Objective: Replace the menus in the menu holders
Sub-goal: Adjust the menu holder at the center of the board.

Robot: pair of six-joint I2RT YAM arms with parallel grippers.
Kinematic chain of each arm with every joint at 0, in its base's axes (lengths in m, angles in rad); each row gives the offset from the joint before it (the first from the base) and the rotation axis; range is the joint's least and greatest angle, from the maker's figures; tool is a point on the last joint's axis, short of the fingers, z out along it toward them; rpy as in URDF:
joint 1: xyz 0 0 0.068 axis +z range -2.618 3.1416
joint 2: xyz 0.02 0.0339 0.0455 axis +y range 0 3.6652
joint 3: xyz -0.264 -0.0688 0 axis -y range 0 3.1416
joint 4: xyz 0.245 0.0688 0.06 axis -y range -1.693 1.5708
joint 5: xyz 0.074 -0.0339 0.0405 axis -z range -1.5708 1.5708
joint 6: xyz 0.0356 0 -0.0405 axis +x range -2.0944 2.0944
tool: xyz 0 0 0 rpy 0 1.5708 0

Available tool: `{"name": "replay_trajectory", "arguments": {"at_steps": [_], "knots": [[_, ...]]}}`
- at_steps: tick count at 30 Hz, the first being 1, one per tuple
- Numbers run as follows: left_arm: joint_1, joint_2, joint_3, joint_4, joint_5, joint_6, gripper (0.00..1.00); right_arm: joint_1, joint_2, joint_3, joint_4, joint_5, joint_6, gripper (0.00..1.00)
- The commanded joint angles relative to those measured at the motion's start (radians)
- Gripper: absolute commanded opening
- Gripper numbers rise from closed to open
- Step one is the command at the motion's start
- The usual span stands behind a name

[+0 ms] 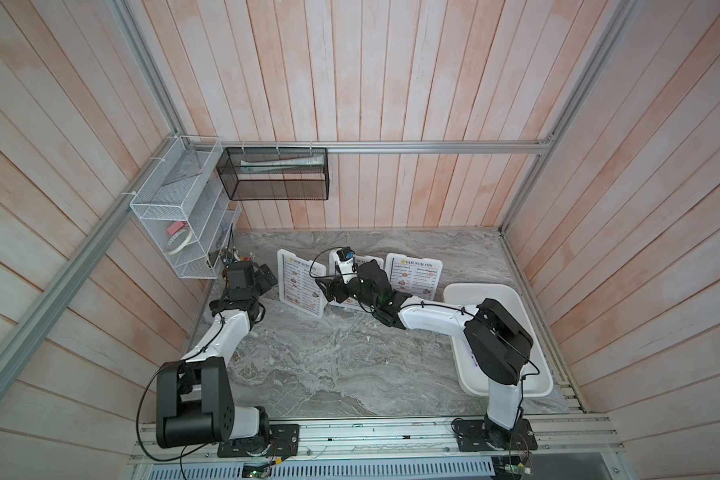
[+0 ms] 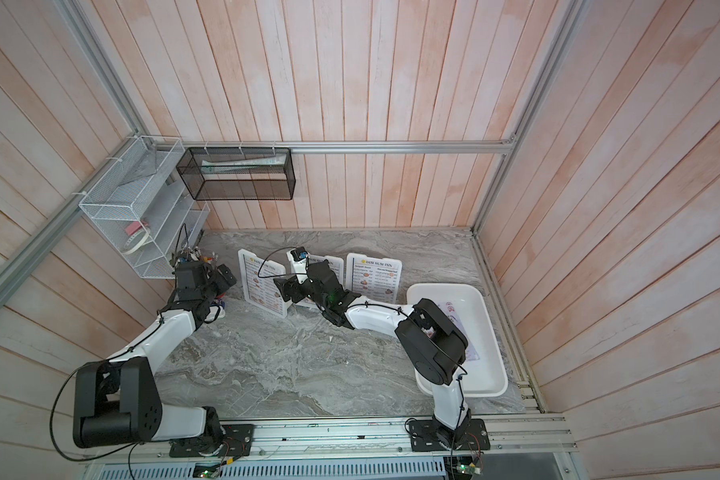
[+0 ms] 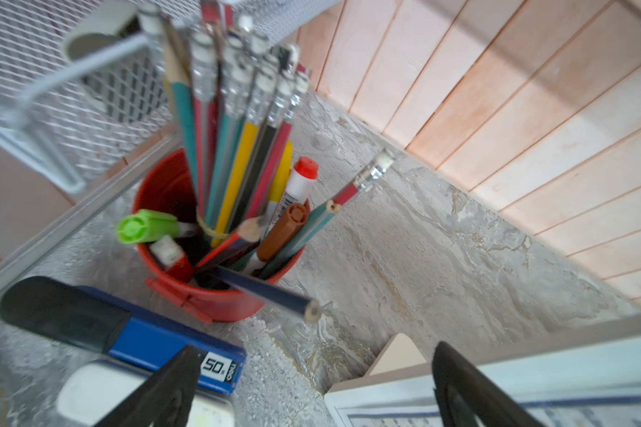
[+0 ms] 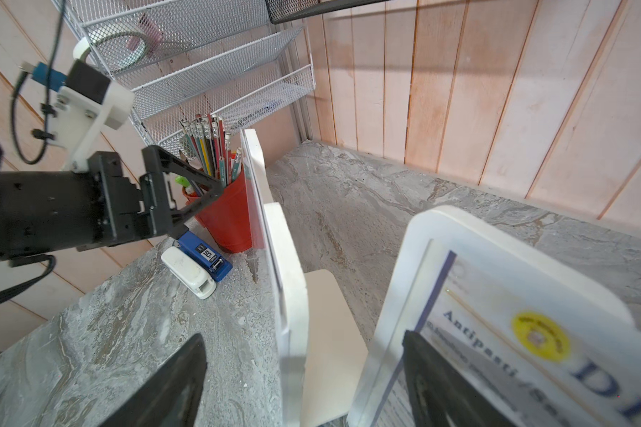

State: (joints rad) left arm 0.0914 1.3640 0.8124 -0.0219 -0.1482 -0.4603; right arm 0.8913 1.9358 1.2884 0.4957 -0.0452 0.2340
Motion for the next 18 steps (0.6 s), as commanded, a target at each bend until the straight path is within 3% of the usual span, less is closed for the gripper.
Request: {"name": "replay_trajectory", "arguments": {"at_steps": [1,18], "knots": [[0.002,-0.056,-0.033,-0.114,-0.040,-0.056,1.00,0.003,0.033,0.042,0.004,-0.022,0.024,0.80],[0.002,-0.165,-0.054,-0.226,0.007,-0.027,1.00,0.011,0.112,0.131,-0.002,-0.130,0.079,0.48]]}}
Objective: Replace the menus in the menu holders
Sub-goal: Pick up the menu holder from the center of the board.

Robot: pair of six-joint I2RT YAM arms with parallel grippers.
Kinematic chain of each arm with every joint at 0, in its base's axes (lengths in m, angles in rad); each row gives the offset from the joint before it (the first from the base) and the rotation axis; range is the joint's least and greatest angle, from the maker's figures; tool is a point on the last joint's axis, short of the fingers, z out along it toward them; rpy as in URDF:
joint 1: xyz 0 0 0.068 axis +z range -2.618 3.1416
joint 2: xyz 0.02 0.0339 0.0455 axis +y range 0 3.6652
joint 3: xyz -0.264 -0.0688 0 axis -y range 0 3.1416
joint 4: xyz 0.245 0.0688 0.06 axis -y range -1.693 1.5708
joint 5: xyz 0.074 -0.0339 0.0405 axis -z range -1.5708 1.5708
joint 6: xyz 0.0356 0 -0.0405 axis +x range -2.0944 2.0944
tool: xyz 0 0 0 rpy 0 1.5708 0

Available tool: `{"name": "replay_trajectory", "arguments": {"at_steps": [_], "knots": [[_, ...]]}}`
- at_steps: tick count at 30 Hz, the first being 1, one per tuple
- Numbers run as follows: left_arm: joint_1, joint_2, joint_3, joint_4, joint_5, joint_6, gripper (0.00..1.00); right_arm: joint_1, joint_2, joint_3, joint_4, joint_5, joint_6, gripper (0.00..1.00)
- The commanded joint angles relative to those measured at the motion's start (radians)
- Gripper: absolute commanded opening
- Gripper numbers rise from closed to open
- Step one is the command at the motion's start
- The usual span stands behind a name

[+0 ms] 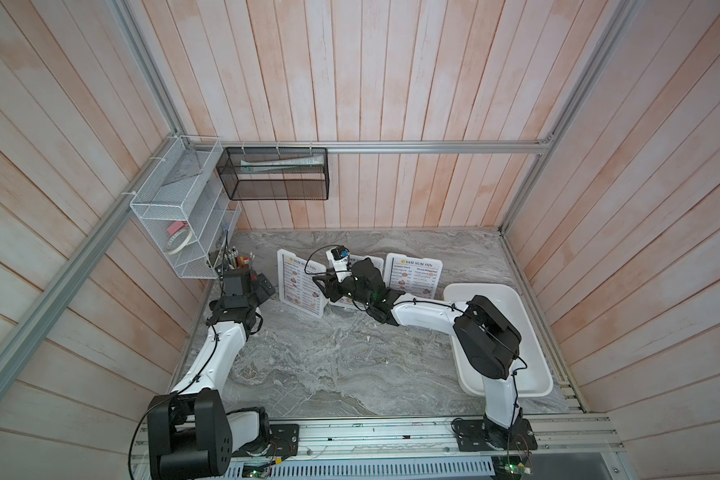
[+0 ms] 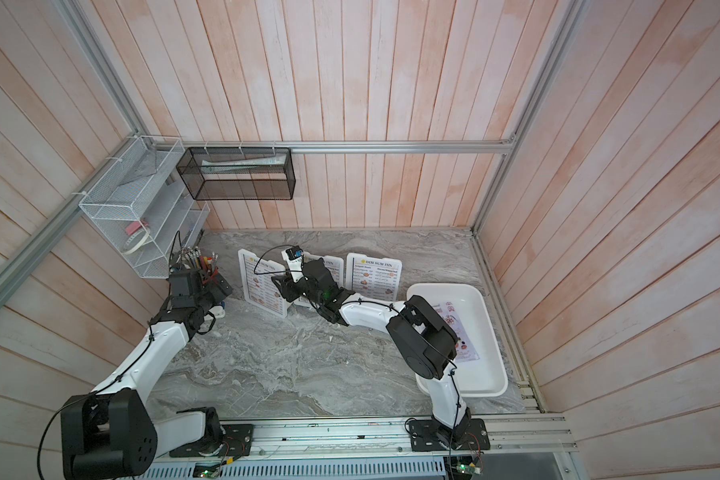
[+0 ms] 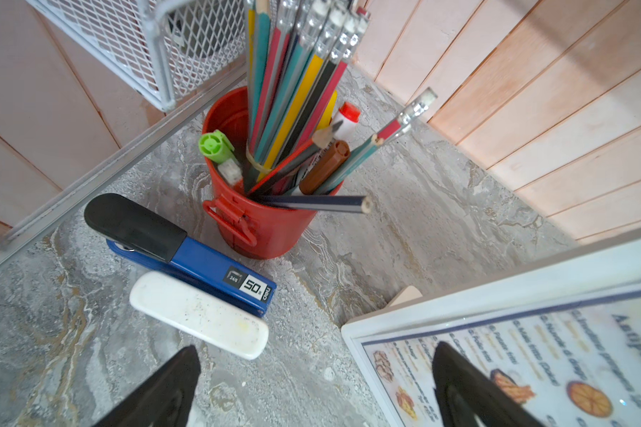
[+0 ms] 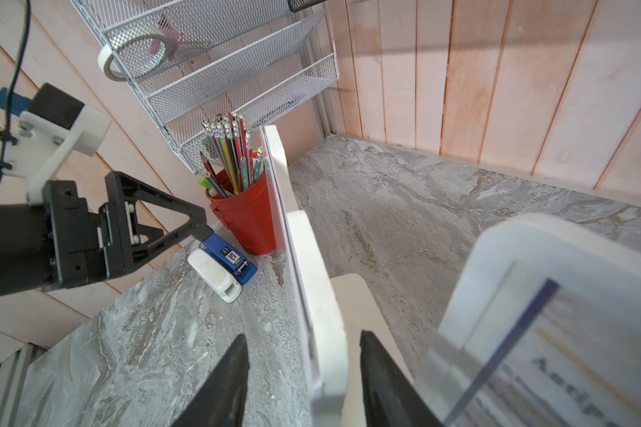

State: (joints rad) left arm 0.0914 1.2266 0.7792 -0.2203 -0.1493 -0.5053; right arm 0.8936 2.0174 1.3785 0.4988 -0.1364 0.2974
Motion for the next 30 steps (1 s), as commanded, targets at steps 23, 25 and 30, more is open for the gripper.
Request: {"name": "replay_trajectory", "arguments": {"at_steps": [23,25,30], "knots": [[0.002,-0.066,-0.034,-0.060,0.025,0.020,1.00,0.034,0.126,0.197,-0.072,-0.109,0.102,0.15],[0.003,-0.069,-0.032,-0.062,0.031,0.019,1.00,0.034,0.135,0.210,-0.073,-0.113,0.111,0.14],[0.002,-0.070,-0.019,-0.093,0.043,0.025,1.00,0.034,0.145,0.233,-0.066,-0.125,0.142,0.11]]}}
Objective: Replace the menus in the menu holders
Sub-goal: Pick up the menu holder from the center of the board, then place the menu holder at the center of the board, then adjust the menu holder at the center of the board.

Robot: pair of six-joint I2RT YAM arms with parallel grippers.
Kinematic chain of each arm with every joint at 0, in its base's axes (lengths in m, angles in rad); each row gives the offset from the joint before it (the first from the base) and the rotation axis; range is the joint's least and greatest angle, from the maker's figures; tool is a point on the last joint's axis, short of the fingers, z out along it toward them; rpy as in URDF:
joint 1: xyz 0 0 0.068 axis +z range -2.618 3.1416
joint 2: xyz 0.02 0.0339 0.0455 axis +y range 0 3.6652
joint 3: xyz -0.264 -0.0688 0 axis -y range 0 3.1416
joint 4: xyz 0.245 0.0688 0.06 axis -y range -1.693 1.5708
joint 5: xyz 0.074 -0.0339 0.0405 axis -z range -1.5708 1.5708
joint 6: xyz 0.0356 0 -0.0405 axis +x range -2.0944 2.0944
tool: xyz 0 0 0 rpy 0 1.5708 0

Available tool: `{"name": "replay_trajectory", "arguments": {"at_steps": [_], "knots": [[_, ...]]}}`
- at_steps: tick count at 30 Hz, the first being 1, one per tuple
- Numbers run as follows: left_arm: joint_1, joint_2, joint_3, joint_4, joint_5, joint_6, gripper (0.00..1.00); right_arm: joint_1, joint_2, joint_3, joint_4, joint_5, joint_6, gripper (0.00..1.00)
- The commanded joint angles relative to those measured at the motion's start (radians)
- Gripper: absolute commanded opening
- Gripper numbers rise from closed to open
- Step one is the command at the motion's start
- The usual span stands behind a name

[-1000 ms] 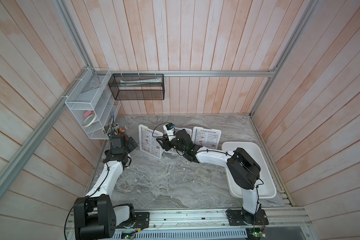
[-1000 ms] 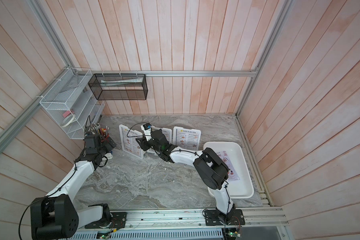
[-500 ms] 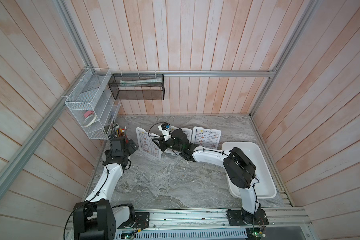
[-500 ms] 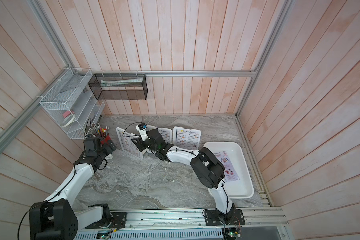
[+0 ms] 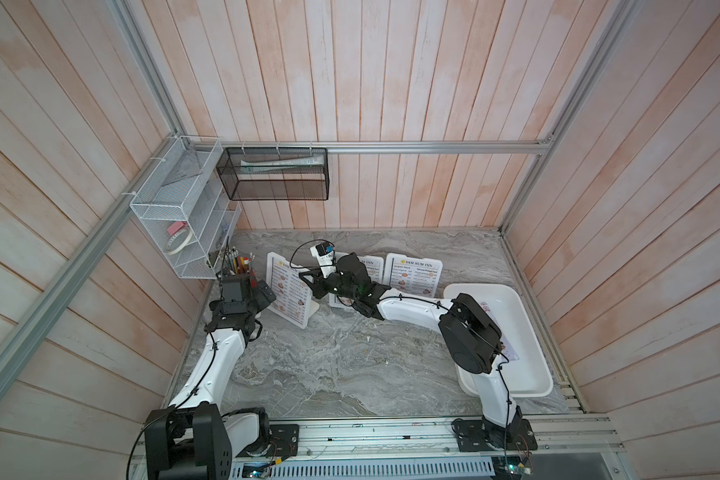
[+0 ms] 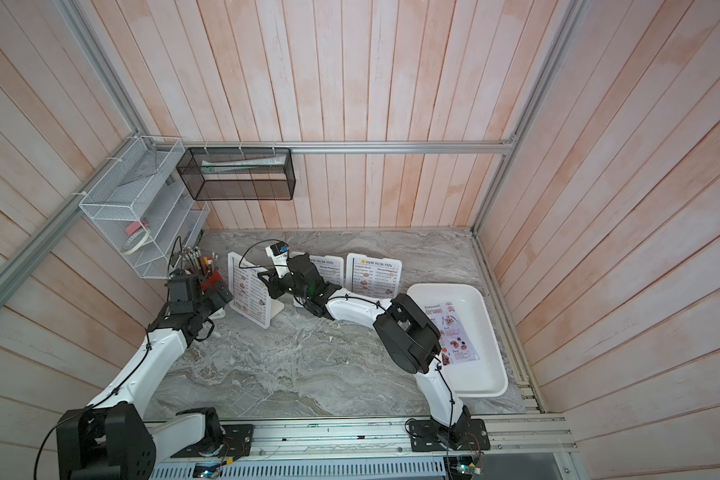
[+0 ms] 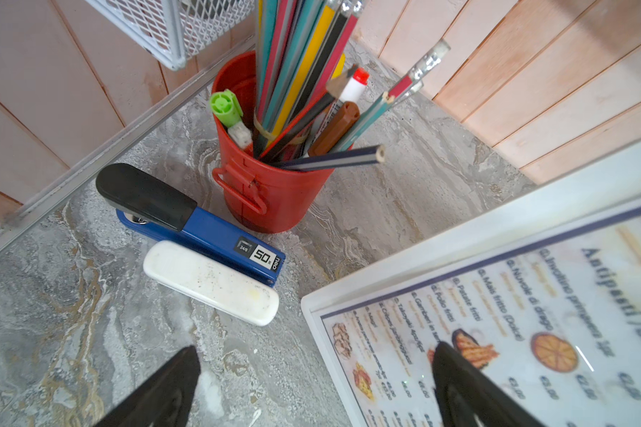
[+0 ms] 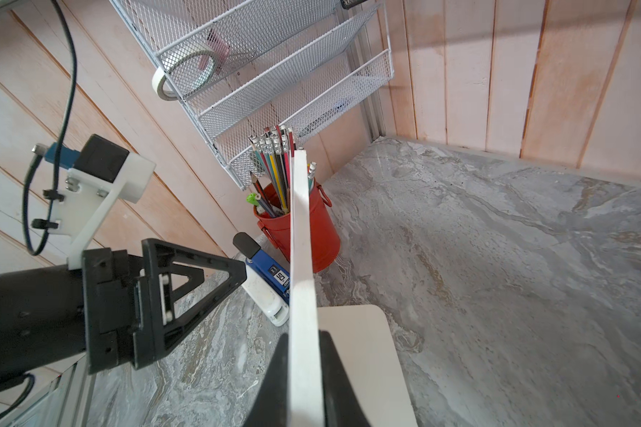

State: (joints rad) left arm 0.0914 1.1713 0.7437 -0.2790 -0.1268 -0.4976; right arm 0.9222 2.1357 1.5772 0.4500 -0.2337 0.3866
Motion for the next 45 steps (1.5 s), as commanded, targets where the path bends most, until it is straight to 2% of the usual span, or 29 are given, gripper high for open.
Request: {"name": "replay_trajectory", "arguments": {"at_steps": [1,9,13,17,23,26,30,33,37,41,45], "knots": [[0.001,-0.015,0.022,-0.047,0.022,0.025,1.00,0.006,0.029,0.041,-0.016,-0.037,0.063,0.10],[0.002,-0.027,0.119,-0.198,-0.003,0.079,1.00,0.026,-0.060,-0.048,-0.002,-0.039,0.099,0.10],[0.002,-0.042,0.143,-0.235,0.070,0.096,1.00,0.048,-0.129,-0.128,-0.003,0.027,0.070,0.09],[-0.004,-0.062,0.144,-0.248,0.190,0.119,1.00,0.059,-0.191,-0.218,0.005,0.074,0.069,0.10],[-0.036,-0.083,0.138,-0.289,0.226,0.134,0.99,0.077,-0.288,-0.344,0.003,0.157,0.074,0.10],[-0.092,-0.087,0.125,-0.292,0.252,0.124,0.98,0.081,-0.334,-0.401,-0.006,0.191,0.077,0.11],[-0.188,-0.100,0.075,-0.265,0.264,0.070,0.98,0.084,-0.387,-0.453,-0.019,0.220,0.085,0.17],[-0.227,-0.104,0.034,-0.229,0.267,0.041,0.98,0.084,-0.407,-0.479,-0.029,0.213,0.090,0.22],[-0.240,-0.090,0.020,-0.216,0.268,0.036,0.98,0.084,-0.413,-0.487,-0.060,0.188,0.088,0.26],[-0.240,-0.073,0.021,-0.200,0.264,0.046,0.98,0.084,-0.439,-0.471,-0.103,0.169,0.069,0.37],[-0.238,-0.003,0.066,-0.211,0.209,0.078,0.98,0.084,-0.469,-0.440,-0.176,0.138,0.041,0.45]]}}
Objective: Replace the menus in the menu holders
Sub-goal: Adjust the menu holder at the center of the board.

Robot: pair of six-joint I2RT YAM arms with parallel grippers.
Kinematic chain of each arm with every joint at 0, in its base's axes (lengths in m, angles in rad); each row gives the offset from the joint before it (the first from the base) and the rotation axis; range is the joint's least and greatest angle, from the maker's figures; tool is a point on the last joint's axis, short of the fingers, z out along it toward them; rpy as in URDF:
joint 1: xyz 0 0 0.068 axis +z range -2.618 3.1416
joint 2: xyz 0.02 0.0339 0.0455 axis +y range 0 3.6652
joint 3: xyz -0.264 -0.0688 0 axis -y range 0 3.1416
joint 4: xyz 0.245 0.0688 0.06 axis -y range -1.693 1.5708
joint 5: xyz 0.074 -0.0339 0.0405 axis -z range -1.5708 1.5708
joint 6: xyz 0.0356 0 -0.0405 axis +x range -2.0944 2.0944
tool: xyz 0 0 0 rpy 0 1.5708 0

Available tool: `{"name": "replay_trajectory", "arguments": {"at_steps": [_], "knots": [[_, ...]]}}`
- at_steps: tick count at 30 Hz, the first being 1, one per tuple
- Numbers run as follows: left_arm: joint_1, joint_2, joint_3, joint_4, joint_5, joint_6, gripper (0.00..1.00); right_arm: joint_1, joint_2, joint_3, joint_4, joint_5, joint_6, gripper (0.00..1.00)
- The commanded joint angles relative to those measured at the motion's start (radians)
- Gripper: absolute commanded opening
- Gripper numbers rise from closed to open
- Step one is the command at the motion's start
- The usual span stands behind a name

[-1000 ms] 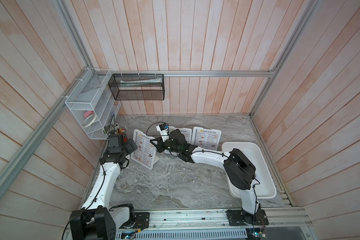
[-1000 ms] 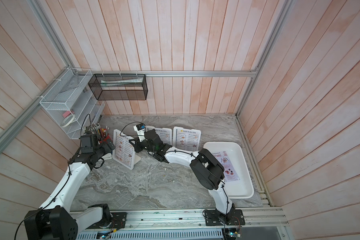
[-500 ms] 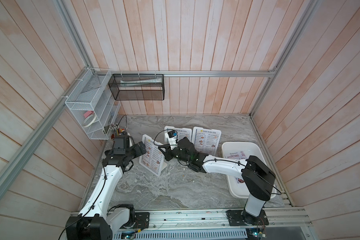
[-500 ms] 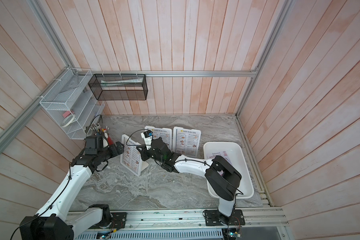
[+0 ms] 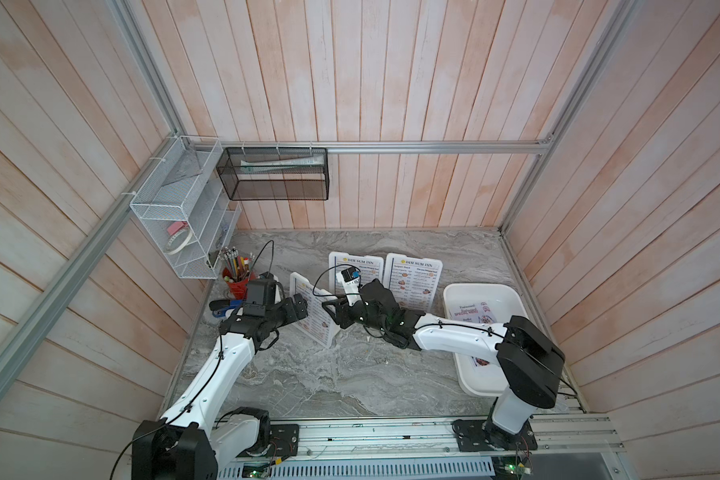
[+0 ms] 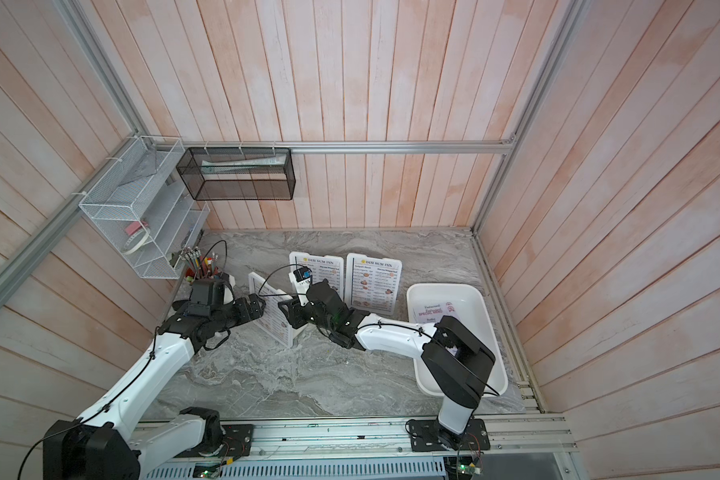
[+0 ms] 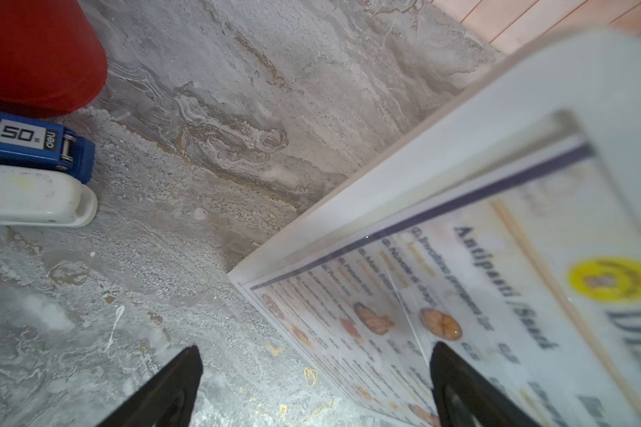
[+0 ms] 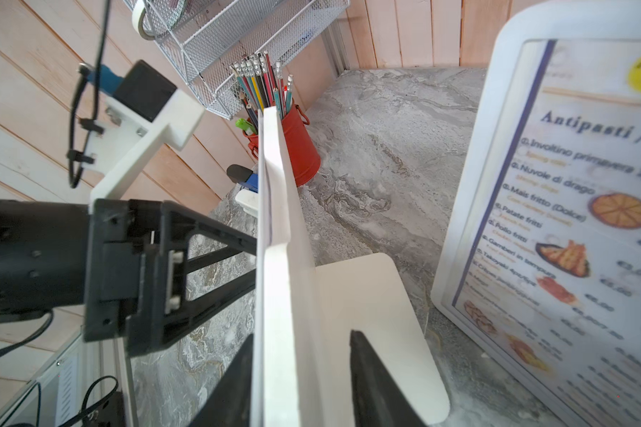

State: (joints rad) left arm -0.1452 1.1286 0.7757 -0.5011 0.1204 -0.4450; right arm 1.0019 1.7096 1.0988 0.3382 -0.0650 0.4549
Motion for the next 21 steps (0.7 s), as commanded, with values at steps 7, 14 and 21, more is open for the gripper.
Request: {"name": "replay_trajectory", "arguments": {"at_steps": [7,14,21], "knots": [[0.053,0.133,0.085,0.056,-0.052,0.053,0.98,0.003,-0.050,0.142,-0.233,-0.066,-0.085,0.54],[0.077,0.234,0.151,0.122,-0.061,0.081,0.98,-0.009,0.006,0.312,-0.390,-0.012,-0.132,0.55],[0.078,0.247,0.201,0.064,-0.101,0.098,0.99,-0.036,0.124,0.519,-0.522,0.037,-0.118,0.39]]}}
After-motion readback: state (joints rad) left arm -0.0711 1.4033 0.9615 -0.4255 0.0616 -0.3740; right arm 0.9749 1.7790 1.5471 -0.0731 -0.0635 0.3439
